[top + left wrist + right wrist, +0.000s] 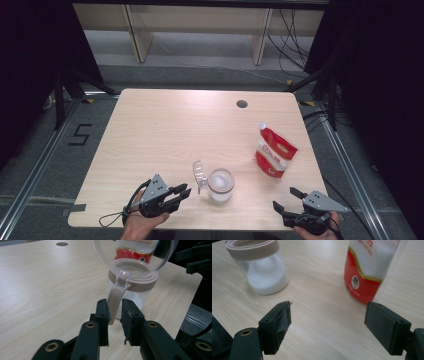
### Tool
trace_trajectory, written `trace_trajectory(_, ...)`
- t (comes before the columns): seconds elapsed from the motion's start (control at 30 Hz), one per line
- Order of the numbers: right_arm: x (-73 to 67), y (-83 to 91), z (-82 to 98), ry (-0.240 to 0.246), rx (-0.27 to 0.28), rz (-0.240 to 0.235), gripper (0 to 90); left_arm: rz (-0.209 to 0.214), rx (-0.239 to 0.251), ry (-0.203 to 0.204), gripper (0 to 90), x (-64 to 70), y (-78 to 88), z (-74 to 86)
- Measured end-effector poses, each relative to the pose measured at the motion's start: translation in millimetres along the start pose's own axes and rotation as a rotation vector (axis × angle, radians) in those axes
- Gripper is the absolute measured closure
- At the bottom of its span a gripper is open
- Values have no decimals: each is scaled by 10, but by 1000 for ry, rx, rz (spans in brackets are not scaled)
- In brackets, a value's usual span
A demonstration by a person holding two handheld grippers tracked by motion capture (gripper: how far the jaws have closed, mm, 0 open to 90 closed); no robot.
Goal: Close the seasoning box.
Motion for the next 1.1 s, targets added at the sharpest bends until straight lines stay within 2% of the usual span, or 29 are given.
trace_trajectory(0.07, 17, -4, -5, 20, 3, 2, 221, 6, 9, 0, 805, 2, -3, -27)
trace_trajectory(0.1, 19, -5, -3, 21, 2, 3, 221, -6, 4, 13, 822, 9, 3, -31)
trace_trajectory(0.13, -5, -2, 2, -9, -3, 0, 221, 2, 7, -10, 833, 1, 2, -43)
trace_trajectory(0.33, 1, -4, -1, -1, 1, 3, 223, 9, 17, 2, 887, 29, 2, -100)
trace_trajectory(0.37, 20, -6, -7, 19, 5, 4, 223, 10, 13, -10, 890, 29, 8, -110)
trace_trajectory(0.4, 14, -8, -6, 13, 4, 0, 223, 11, 18, 2, 891, 44, 3, -123)
trace_trajectory(0.47, 16, -6, -6, 16, 5, 4, 223, 23, 30, -16, 892, 56, -14, -155)
trace_trajectory(0.53, -12, -4, 0, -8, 0, -1, 224, 19, 21, -25, 892, 62, -16, -170)
trace_trajectory(0.57, 23, -18, -6, 27, 7, 5, 224, 18, 28, -16, 892, 68, -27, -181)
trace_trajectory(0.73, 11, -14, -8, 17, 7, -6, 225, 9, 18, -29, 893, 51, -39, -207)
trace_trajectory(0.77, -13, -7, -2, -14, 2, -1, 225, 9, 18, -29, 893, 51, -39, -207)
trace_trajectory(1.1, -9, -13, -4, 0, 0, 1, 226, 19, 22, -41, 893, 96, -94, -260)
Point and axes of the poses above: each handheld gripper's, and its own axes: y roughly backward along the jaws, z roughly out of its underside, x roughly to its right, the point moved 7 cm from there along -y, roughly forward along the jaws, and after that the axes turned 3 degrees about x, right-handed, at the moved point
